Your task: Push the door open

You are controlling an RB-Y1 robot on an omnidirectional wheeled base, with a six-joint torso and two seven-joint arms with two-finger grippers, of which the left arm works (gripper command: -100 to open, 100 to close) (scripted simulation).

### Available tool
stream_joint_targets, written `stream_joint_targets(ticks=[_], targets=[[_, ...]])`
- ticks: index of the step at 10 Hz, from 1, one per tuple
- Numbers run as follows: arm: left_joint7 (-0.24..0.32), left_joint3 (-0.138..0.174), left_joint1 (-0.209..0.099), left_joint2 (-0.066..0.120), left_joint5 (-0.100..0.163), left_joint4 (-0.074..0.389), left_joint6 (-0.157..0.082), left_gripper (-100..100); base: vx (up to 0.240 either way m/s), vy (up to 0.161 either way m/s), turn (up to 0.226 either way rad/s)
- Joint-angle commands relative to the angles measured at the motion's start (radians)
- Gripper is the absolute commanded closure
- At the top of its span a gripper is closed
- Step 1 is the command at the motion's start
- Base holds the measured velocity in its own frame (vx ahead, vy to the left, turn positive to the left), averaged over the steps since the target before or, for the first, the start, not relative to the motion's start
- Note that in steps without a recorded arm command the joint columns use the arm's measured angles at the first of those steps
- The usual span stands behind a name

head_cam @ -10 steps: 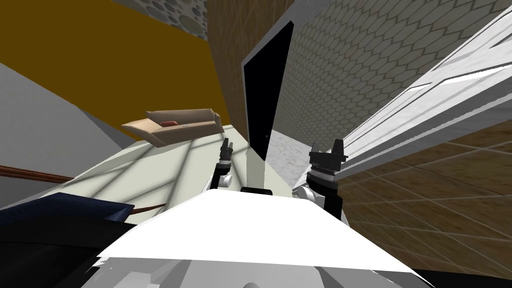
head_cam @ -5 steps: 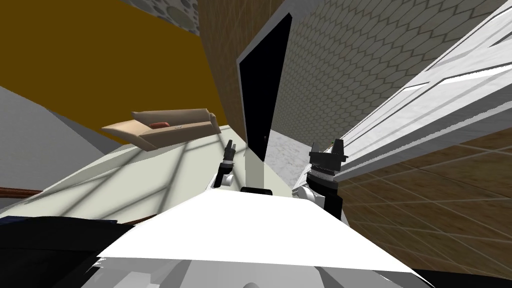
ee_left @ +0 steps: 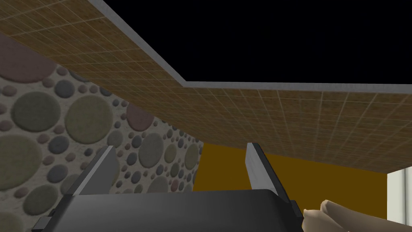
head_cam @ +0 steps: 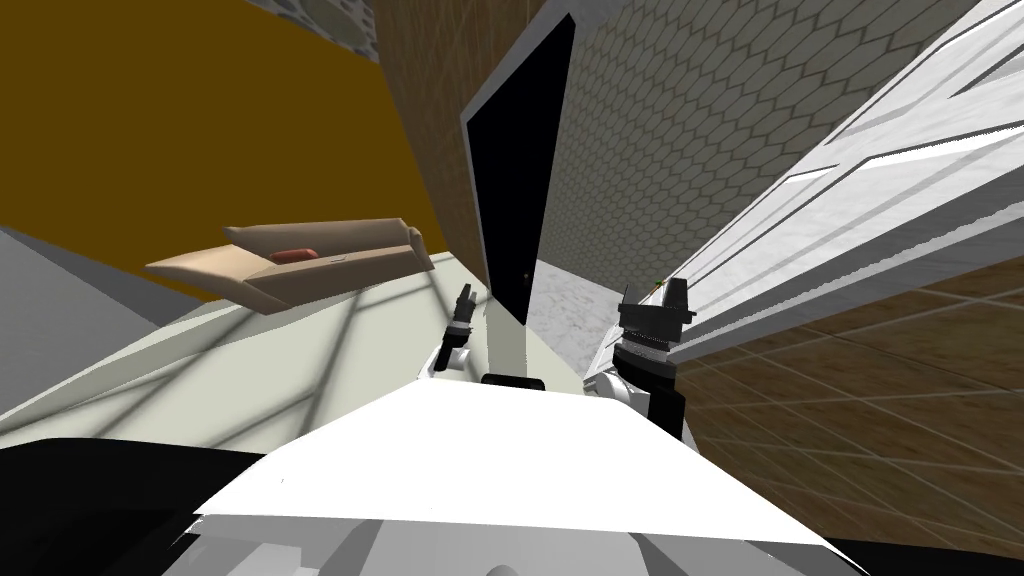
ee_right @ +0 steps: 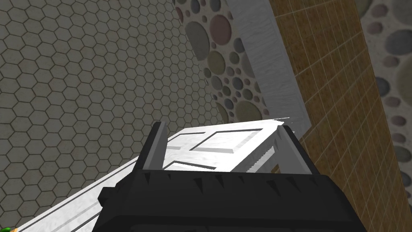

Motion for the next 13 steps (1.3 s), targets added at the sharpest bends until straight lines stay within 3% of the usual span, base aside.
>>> stream_joint_targets(ticks=[1, 4, 5, 10, 11, 13], targets=[[0.008, -0.007, -0.013, 0.002, -0.003, 0.044, -0.013, -100, 0.108, 0.035, -0.121], [0.025, -0.013, -0.050, 0.010, -0.005, 0.134, -0.032, -100, 0.096, 0.043, -0.106], [0.025, -0.013, -0.050, 0.010, -0.005, 0.134, -0.032, -100, 0.061, 0.027, -0.046], [0.057, -0.024, -0.113, 0.021, -0.008, 0.284, -0.066, -100, 0.079, 0.027, -0.116], [0.057, -0.024, -0.113, 0.021, -0.008, 0.289, -0.066, -100, 0.056, 0.031, -0.024], [0.069, -0.029, -0.139, 0.024, -0.009, 0.347, -0.080, -100, 0.063, 0.033, -0.103]])
